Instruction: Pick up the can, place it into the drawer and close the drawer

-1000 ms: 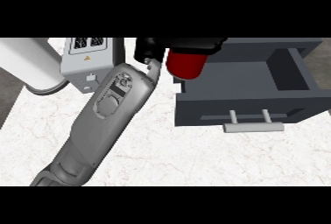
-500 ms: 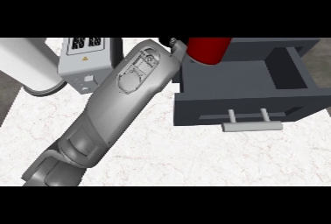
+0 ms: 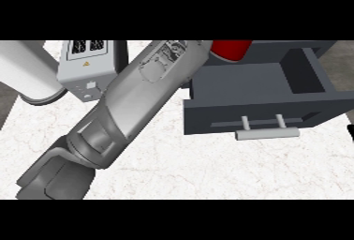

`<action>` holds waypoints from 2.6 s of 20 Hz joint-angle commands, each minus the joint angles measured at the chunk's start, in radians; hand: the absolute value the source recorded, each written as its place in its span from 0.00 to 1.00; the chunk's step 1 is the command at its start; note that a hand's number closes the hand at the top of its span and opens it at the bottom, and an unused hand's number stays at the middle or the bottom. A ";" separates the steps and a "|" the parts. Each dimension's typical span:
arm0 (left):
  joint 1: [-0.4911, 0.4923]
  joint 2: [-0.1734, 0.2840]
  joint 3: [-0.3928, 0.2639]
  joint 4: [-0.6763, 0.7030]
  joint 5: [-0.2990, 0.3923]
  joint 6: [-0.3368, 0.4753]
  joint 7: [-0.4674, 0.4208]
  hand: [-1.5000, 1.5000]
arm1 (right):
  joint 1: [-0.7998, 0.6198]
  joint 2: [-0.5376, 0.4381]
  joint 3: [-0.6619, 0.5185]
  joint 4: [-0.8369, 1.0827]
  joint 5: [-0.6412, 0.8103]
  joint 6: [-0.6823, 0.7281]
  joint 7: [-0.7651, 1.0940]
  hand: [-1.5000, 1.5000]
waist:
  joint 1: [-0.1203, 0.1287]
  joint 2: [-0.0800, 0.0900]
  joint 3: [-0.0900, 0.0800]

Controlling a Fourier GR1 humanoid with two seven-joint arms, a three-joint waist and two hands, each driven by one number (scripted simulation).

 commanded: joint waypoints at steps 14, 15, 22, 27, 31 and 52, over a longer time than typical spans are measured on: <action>-0.053 0.000 -0.148 0.225 0.163 0.066 -0.135 1.00 | -0.071 -0.023 -0.004 0.079 0.011 0.007 -0.017 0.00 | -0.044 0.013 0.002; -0.041 0.000 -0.185 0.186 0.175 0.075 -0.125 1.00 | -0.073 -0.018 -0.003 0.027 0.011 -0.019 0.039 0.00 | -0.043 0.008 0.001; -0.011 0.000 -0.251 0.241 0.183 0.084 -0.195 1.00 | -0.154 -0.021 0.020 0.084 0.030 -0.026 0.017 0.00 | -0.065 0.023 0.002; -0.012 0.000 -0.279 0.272 0.198 0.123 -0.190 0.00 | -0.125 -0.031 0.011 0.078 0.030 -0.006 -0.011 0.00 | -0.071 0.022 0.002; -0.002 0.000 -0.294 0.274 0.222 0.162 -0.191 0.00 | -0.118 -0.026 0.023 0.056 0.017 0.003 -0.006 0.00 | -0.089 0.023 0.002; 0.029 0.000 -0.288 0.202 0.382 0.224 -0.260 0.00 | -0.174 -0.134 0.099 -0.035 0.340 -0.010 -0.090 0.00 | -0.051 0.019 0.000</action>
